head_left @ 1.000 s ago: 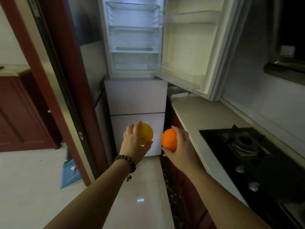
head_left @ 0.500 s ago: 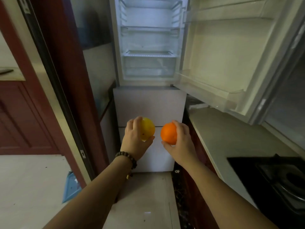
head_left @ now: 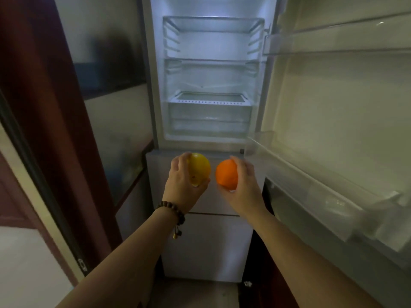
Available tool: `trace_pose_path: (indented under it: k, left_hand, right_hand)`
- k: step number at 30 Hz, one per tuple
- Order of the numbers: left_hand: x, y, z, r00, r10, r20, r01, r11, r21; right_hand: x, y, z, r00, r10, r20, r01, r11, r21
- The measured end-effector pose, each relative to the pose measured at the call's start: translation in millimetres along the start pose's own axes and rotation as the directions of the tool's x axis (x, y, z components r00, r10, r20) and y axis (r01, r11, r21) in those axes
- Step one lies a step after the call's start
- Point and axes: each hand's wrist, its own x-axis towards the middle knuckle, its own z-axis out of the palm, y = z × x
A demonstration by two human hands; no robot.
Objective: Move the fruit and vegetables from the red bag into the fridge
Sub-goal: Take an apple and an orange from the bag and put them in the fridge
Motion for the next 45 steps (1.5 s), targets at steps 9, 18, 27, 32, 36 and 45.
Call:
trace_pose_path:
  k: [9, 18, 27, 32, 36, 45]
  left_hand:
    - [97.8, -46.8, 21.1, 0.997, 0.062, -0.048, -0.063, 0.998, -0.014]
    - [237.9, -97.8, 29.7, 0.991, 0.125, -0.057, -0.131, 0.985, -0.109]
    - [352.7, -137.3, 42.0, 0.986, 0.166, 0.024, -0.155, 0.957, -0.244]
    - [402.0, -150.7, 60.1, 0.985, 0.166, 0.041, -0.149, 0.953, -0.263]
    - [442.1, -157.6, 82.5, 0.992, 0.126, -0.001, -0.122, 0.962, -0.245]
    - [547.2, -172.8, 126.5, 0.995, 0.013, -0.097, -0.033, 0.978, -0.205]
  right_hand:
    - [97.6, 28.4, 47.0, 0.999, -0.002, -0.039, 0.002, 1.0, 0.006]
    - [232.3, 28.0, 108.3, 0.989, 0.011, -0.148, -0.011, 1.0, 0.0]
    - [340.0, 20.6, 144.2, 0.978, -0.007, -0.209, 0.01, 1.0, 0.012]
    - [393.2, 35.9, 150.3, 0.973, -0.031, -0.229, 0.017, 0.998, -0.064]
    - [432.8, 51.8, 152.1, 0.977, -0.01, -0.211, 0.003, 1.0, -0.03]
    - [554.0, 108.2, 174.1, 0.995, 0.041, -0.089, -0.022, 0.979, 0.203]
